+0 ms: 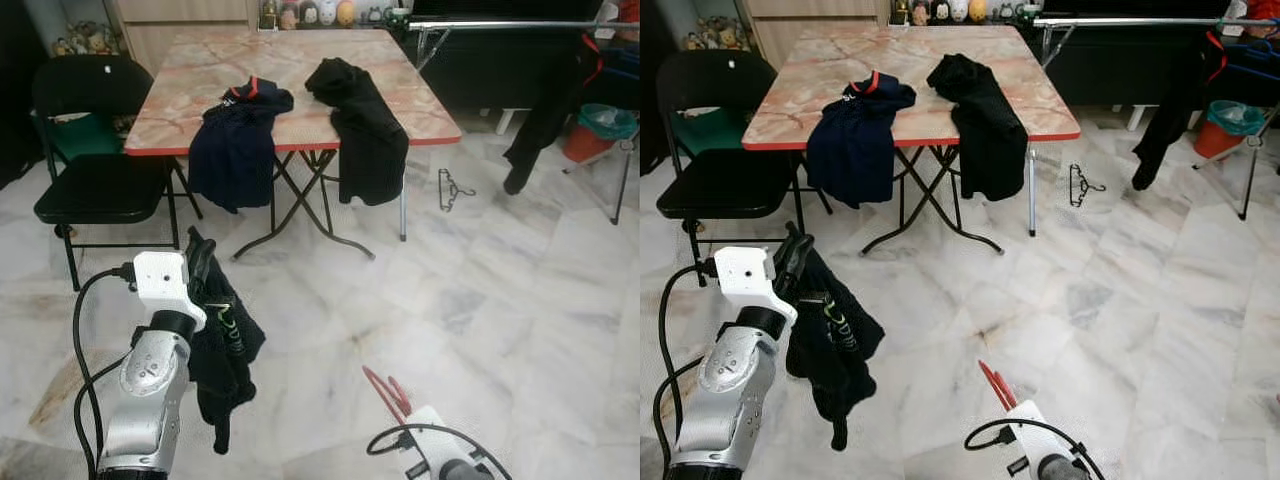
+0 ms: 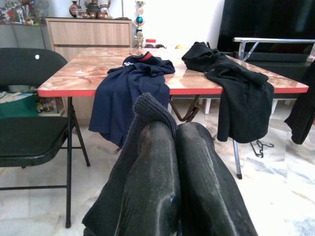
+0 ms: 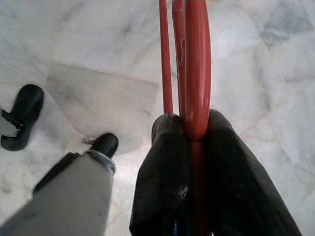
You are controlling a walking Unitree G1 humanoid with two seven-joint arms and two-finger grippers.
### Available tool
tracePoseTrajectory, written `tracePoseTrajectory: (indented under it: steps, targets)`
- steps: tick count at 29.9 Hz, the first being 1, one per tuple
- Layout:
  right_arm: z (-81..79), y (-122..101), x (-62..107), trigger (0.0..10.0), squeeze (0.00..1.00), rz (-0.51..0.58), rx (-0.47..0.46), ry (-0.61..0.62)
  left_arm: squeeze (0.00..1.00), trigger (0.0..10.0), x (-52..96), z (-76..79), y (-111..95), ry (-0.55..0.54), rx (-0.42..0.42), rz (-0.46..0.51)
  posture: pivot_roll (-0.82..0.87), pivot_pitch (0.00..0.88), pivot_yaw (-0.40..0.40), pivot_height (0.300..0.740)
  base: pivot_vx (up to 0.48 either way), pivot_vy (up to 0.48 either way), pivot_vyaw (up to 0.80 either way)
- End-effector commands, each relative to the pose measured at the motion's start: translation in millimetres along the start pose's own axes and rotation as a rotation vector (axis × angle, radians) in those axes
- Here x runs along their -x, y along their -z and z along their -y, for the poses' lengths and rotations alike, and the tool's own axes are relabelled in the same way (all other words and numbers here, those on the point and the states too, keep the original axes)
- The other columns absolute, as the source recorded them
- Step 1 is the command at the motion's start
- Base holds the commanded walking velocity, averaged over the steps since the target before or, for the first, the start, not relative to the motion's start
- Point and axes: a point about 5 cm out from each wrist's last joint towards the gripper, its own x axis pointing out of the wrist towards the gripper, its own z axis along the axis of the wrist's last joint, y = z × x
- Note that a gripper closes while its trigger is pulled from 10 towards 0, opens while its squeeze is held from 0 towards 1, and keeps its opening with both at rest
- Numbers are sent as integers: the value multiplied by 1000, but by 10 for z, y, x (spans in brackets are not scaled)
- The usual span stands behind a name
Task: Hang hanger
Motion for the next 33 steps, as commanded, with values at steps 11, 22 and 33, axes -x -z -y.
tracePoseTrajectory:
  steps: [11,22,33]
  targets:
    - [-171,122,30,10000,0,-49,-227,30,0,10000,-21,-20,-104,-6,-24,40,70,43,-11,740,305,0,0]
    - [-153,140,32,10000,0,-53,-228,20,0,10000,-33,-2,-116,-5,-22,47,72,39,-13,740,339,0,0]
    - [-162,248,60,10000,0,-78,-254,-10,0,10000,-36,2,-123,-4,-23,48,69,41,-11,740,343,0,0]
